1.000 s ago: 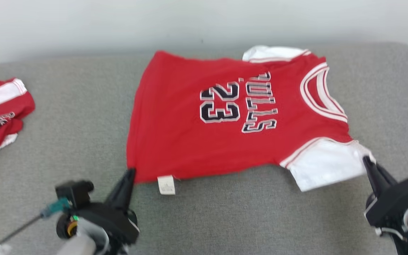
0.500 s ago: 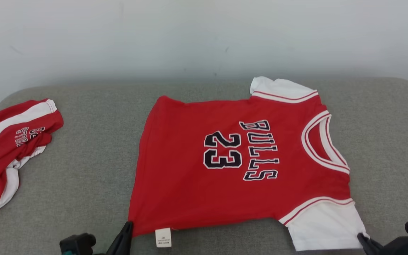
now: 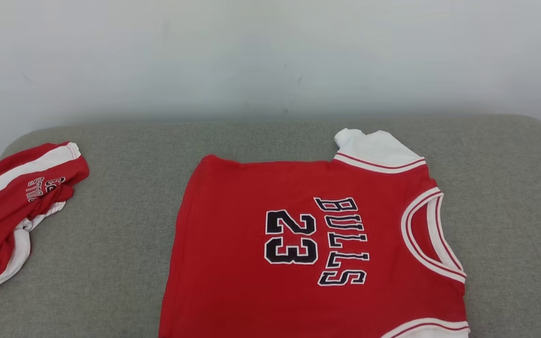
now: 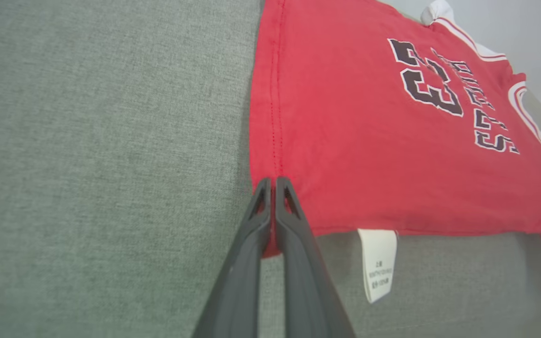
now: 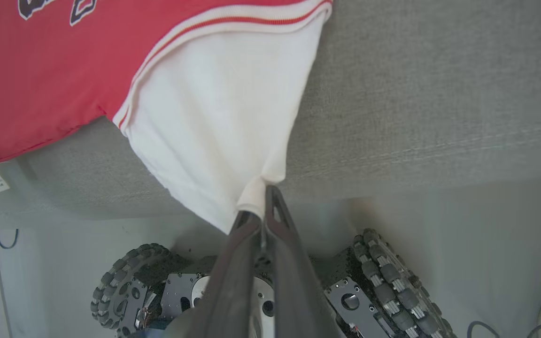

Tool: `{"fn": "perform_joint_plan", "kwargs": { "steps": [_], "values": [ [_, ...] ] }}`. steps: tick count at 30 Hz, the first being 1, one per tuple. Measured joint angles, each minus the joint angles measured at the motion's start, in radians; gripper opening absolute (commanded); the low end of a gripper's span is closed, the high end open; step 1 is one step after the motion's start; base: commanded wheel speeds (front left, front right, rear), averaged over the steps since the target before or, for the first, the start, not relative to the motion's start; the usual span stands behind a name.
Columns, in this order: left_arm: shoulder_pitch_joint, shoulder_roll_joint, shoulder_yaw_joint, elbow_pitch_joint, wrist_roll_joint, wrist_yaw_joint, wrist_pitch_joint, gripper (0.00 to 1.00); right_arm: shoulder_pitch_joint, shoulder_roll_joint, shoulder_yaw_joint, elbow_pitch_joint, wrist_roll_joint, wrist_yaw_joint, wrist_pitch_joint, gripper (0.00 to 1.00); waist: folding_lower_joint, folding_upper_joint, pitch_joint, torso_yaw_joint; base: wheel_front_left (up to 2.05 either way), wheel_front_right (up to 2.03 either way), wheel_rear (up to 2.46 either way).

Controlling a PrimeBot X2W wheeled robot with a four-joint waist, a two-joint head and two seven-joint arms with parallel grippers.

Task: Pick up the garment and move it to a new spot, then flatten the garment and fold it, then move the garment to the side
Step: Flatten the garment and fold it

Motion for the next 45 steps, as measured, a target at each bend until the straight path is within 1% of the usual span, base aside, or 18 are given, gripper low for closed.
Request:
{"fn": "perform_joint_plan", "kwargs": {
  "steps": [3,6,9,15,19,26,28,30,33,35,37,39,45],
  "values": [
    [0.012,0.018,-0.002,-0.024,0.004,0.021,0.012,0.00,0.029,0.000,-0.005,-0.026,0.023,0.000,0.035,0.00,0.0000,0.0000,-0.002,-0.001,0.00,0.00,0.00],
    [0.023,0.029,0.001,-0.054,0.004,0.041,0.019,0.00,0.037,-0.001,-0.015,-0.048,0.029,0.000,0.039,0.00,0.0000,0.0000,-0.001,-0.002,0.00,0.00,0.00],
    [0.024,0.036,0.007,-0.082,0.005,0.050,0.022,0.00,0.034,0.000,-0.006,-0.065,0.031,0.000,0.038,0.00,0.0000,0.0000,0.004,-0.002,0.00,0.00,0.00],
    [0.009,0.034,0.014,-0.119,0.005,0.058,0.020,0.00,-0.052,0.000,0.032,-0.086,0.040,0.000,-0.037,0.00,0.0001,0.0001,0.017,-0.001,0.00,0.00,0.00],
    [-0.042,0.021,0.009,-0.126,0.015,0.058,0.028,0.00,-0.137,0.000,0.038,-0.081,0.053,0.000,-0.103,0.00,0.0001,0.0001,0.029,0.005,0.00,0.00,0.00],
    [-0.165,-0.019,0.002,-0.080,0.040,0.059,0.052,0.00,-0.300,-0.009,0.043,0.009,0.009,0.000,-0.223,0.00,0.0002,0.0001,0.058,0.012,0.00,0.00,0.00],
    [-0.185,-0.023,-0.005,-0.069,0.051,0.059,0.060,0.00,-0.323,-0.016,0.052,0.024,0.004,0.000,-0.239,0.00,0.0002,0.0001,0.063,0.013,0.00,0.00,0.00],
    [-0.223,-0.033,-0.010,-0.047,0.060,0.059,0.067,0.00,-0.364,-0.039,0.061,0.058,-0.022,0.000,-0.272,0.00,0.0002,0.0001,0.075,0.013,0.00,0.00,0.00],
    [-0.274,-0.051,-0.015,-0.008,0.071,0.063,0.077,0.00,-0.423,-0.046,0.065,0.103,-0.040,0.000,-0.343,0.00,0.0002,0.0001,0.093,0.014,0.00,0.00,0.00],
    [-0.304,-0.059,-0.017,0.021,0.078,0.067,0.083,0.00,-0.462,-0.062,0.073,0.131,-0.079,0.000,-0.400,0.00,0.0003,0.0001,0.106,0.013,0.00,0.00,0.00],
    [-0.330,-0.071,-0.015,0.045,0.081,0.068,0.083,0.00,-0.499,-0.078,0.090,0.165,-0.102,0.000,-0.444,0.00,0.0003,0.0002,0.118,0.012,0.00,0.00,0.00],
    [-0.348,-0.082,-0.013,0.071,0.083,0.071,0.076,0.00,-0.526,-0.074,0.108,0.201,-0.103,0.000,-0.479,0.00,0.0003,0.0002,0.129,0.010,0.00,0.00,0.00],
    [-0.399,-0.091,-0.010,0.140,0.110,0.076,0.050,0.00,-0.590,-0.088,0.134,0.286,-0.118,0.000,-0.572,0.00,0.0003,0.0002,0.157,0.001,0.00,0.00,0.00]
  ]
}}
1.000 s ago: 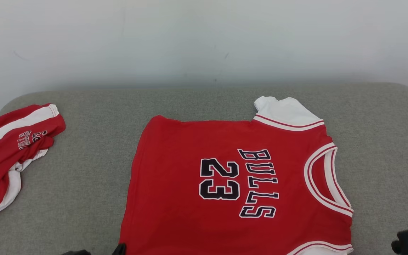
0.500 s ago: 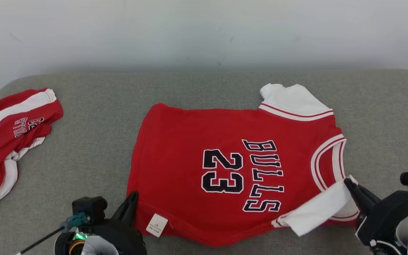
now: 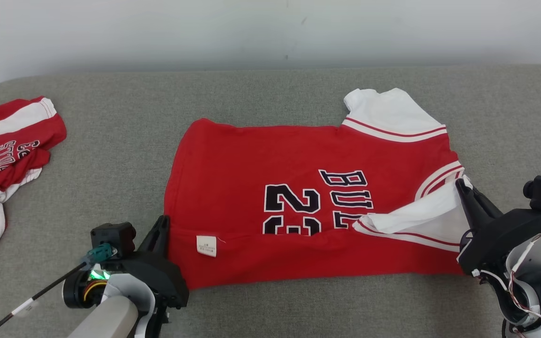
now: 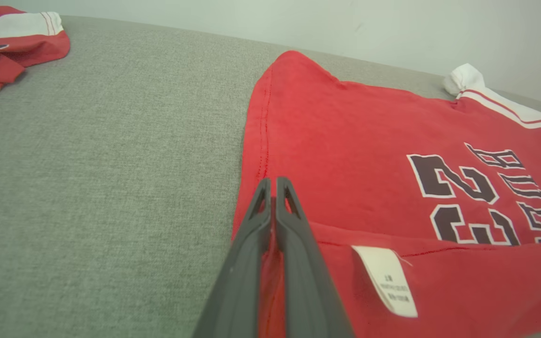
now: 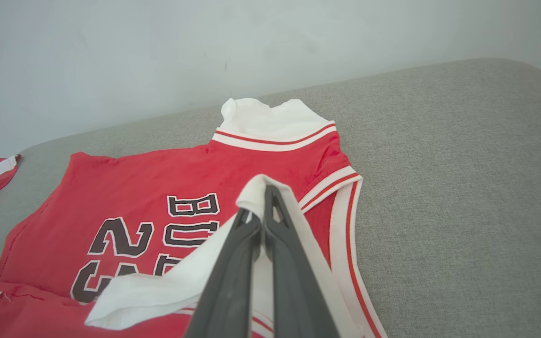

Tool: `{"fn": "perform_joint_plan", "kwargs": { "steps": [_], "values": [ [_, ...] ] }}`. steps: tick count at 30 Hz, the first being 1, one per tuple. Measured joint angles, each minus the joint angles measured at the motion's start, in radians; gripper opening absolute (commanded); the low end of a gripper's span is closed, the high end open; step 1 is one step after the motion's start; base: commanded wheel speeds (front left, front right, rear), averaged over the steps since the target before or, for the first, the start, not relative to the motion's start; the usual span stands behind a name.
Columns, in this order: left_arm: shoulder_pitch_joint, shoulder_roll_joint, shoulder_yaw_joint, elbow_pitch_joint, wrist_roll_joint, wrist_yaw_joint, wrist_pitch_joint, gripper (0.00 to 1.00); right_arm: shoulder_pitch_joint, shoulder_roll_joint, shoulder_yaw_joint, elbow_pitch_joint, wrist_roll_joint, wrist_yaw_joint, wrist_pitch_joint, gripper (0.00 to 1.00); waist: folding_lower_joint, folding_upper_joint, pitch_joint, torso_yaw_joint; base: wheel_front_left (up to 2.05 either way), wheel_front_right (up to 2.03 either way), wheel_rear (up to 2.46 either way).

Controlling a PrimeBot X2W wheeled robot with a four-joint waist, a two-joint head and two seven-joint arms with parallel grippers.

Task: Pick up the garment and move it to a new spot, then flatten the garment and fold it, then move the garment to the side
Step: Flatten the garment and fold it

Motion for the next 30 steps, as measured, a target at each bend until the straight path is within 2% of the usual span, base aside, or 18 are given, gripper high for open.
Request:
{"fn": "perform_joint_plan", "kwargs": {
  "steps": [14,15,16,25,30],
  "values": [
    [-0.074,-0.035,0.010,0.100,0.010,-0.011,-0.060,0.00,-0.119,-0.050,0.068,0.161,0.023,0.000,-0.134,0.00,-0.0001,0.0000,0.048,-0.008,0.00,0.00,0.00],
    [-0.074,-0.038,0.011,0.106,0.010,-0.014,-0.065,0.32,-0.126,-0.049,0.065,0.174,0.023,0.000,-0.148,0.55,-0.0001,0.0000,0.049,-0.007,0.00,0.00,0.00],
    [-0.076,-0.041,0.012,0.112,0.011,-0.013,-0.072,1.00,-0.132,-0.048,0.062,0.185,0.020,0.000,-0.167,1.00,-0.0001,0.0000,0.049,-0.006,0.00,0.00,0.00],
    [-0.072,-0.048,0.017,0.149,0.028,-0.009,-0.111,1.00,-0.151,-0.035,0.072,0.245,0.010,0.000,-0.242,1.00,-0.0002,0.0000,0.028,-0.002,0.00,0.00,0.00],
    [-0.002,-0.041,0.006,0.136,0.048,0.007,-0.118,1.00,-0.087,-0.038,0.040,0.226,0.006,0.000,-0.204,1.00,-0.0002,-0.0001,0.003,-0.001,0.00,0.00,0.00]
  ]
}}
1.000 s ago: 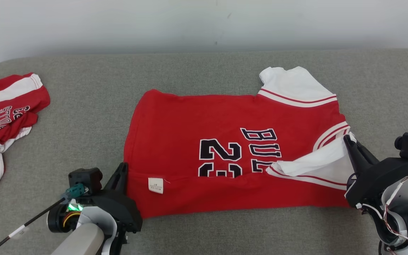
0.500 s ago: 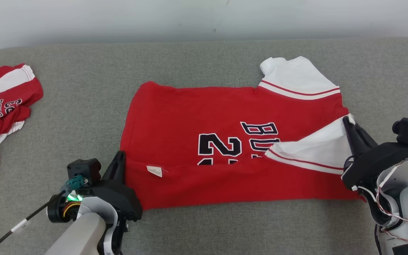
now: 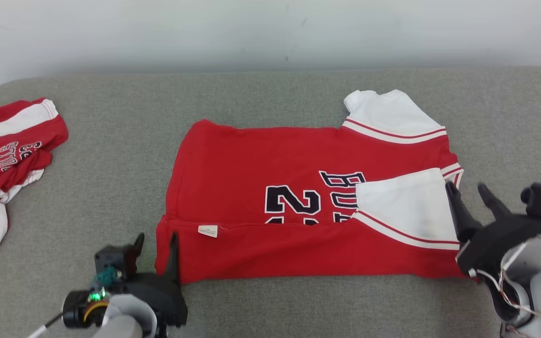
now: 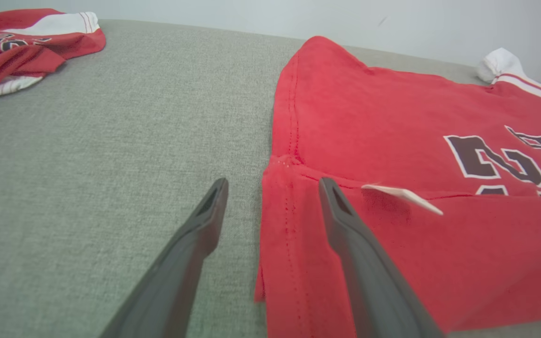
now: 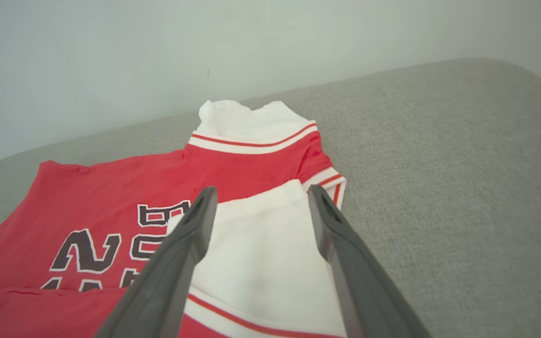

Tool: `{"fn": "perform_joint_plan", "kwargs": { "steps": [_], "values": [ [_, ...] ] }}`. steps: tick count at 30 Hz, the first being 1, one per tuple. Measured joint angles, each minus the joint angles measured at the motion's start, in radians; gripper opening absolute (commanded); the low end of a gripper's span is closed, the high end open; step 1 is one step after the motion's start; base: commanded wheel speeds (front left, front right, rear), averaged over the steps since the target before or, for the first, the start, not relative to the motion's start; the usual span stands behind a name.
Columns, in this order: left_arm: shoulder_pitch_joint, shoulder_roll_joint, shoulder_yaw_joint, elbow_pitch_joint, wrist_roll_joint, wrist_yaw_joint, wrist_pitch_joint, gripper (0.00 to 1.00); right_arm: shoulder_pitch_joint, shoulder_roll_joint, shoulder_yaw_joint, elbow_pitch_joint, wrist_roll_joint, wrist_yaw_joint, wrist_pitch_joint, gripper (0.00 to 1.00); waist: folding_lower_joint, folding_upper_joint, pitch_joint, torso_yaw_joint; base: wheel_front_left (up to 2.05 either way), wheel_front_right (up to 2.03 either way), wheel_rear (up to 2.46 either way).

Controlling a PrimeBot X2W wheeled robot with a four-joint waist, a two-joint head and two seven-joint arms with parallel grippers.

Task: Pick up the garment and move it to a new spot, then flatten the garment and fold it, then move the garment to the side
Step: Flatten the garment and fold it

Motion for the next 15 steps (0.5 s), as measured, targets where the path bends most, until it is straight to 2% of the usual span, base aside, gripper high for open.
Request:
{"fn": "perform_joint_plan", "kwargs": {
  "steps": [6,12,15],
  "values": [
    [0.077,0.006,-0.024,-0.019,0.006,0.019,0.008,1.00,0.102,0.035,-0.077,-0.031,-0.045,0.000,0.108,1.00,-0.0001,0.0000,-0.016,0.003,0.00,0.00,0.00],
    [0.088,0.004,-0.033,0.004,0.005,0.036,0.037,1.00,0.144,0.074,-0.138,-0.024,-0.193,0.000,0.176,1.00,-0.0001,0.0000,0.003,-0.004,0.00,0.00,0.00],
    [0.080,-0.001,-0.034,0.021,0.005,0.043,0.046,1.00,0.144,0.090,-0.157,-0.001,-0.216,0.000,0.196,1.00,-0.0001,0.0000,0.011,-0.009,0.00,0.00,0.00]
  ]
}}
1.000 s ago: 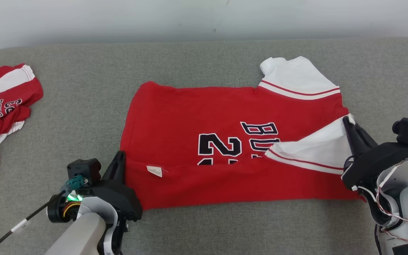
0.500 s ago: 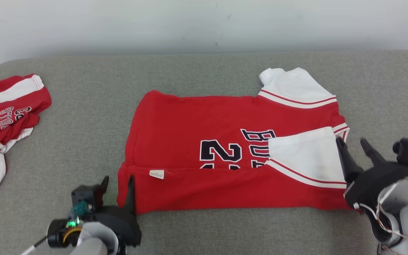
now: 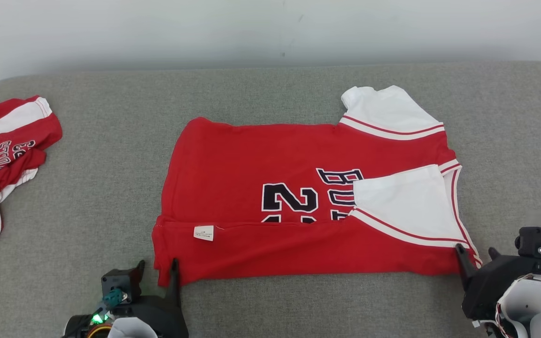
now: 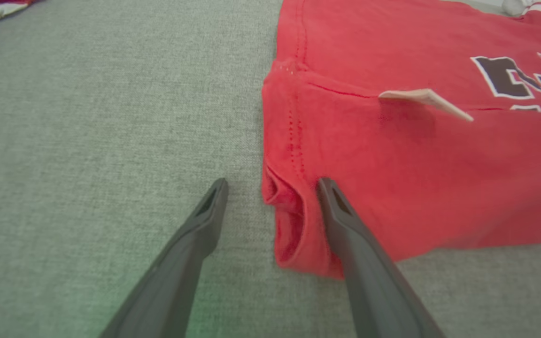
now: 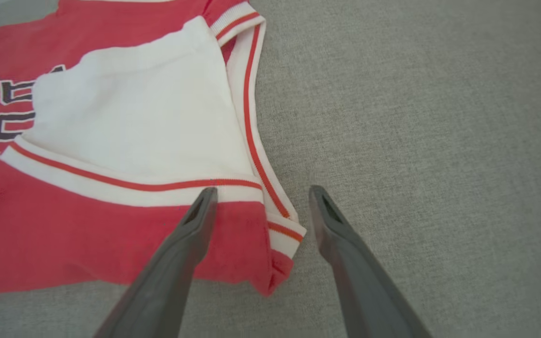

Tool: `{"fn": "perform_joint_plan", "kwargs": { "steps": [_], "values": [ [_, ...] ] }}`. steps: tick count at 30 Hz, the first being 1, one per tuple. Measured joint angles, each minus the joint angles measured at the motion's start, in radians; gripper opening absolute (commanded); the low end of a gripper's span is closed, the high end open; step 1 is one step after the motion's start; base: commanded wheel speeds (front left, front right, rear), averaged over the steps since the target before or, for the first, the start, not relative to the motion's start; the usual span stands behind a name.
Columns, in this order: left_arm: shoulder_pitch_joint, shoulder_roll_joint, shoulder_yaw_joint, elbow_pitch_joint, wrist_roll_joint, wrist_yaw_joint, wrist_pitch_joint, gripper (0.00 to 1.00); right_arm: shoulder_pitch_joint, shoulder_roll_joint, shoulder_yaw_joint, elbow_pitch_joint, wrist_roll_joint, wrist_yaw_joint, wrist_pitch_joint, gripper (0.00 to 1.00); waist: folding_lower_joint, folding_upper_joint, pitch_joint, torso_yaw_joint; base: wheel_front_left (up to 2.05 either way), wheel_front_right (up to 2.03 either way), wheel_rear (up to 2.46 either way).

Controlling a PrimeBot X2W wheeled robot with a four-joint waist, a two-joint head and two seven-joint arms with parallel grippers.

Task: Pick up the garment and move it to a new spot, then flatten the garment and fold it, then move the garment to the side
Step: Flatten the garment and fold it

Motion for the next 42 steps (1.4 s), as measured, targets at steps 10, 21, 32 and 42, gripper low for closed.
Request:
{"fn": "perform_joint_plan", "kwargs": {
  "steps": [10,21,32,42],
  "values": [
    [-0.030,-0.016,-0.012,0.047,-0.018,0.000,0.054,1.00,-0.001,0.026,-0.028,0.056,-0.047,0.000,0.098,1.00,0.0000,-0.0001,-0.001,-0.002,0.00,0.00,0.00],
    [-0.032,-0.025,-0.025,0.079,-0.032,-0.043,0.064,0.00,0.003,0.035,-0.014,0.057,-0.034,0.001,0.092,0.00,0.0002,-0.0001,-0.023,-0.011,0.00,0.00,0.00],
    [0.007,-0.025,-0.023,0.074,-0.050,-0.059,0.038,0.00,0.052,0.036,-0.025,0.013,-0.007,0.001,0.094,0.00,0.0002,0.0000,-0.065,-0.006,0.00,0.00,0.00],
    [0.132,0.018,-0.016,-0.039,-0.078,-0.011,0.042,0.00,0.222,0.038,-0.040,-0.154,0.060,0.002,0.173,0.00,0.0001,-0.0001,-0.117,0.000,0.00,0.00,0.00]
  ]
}}
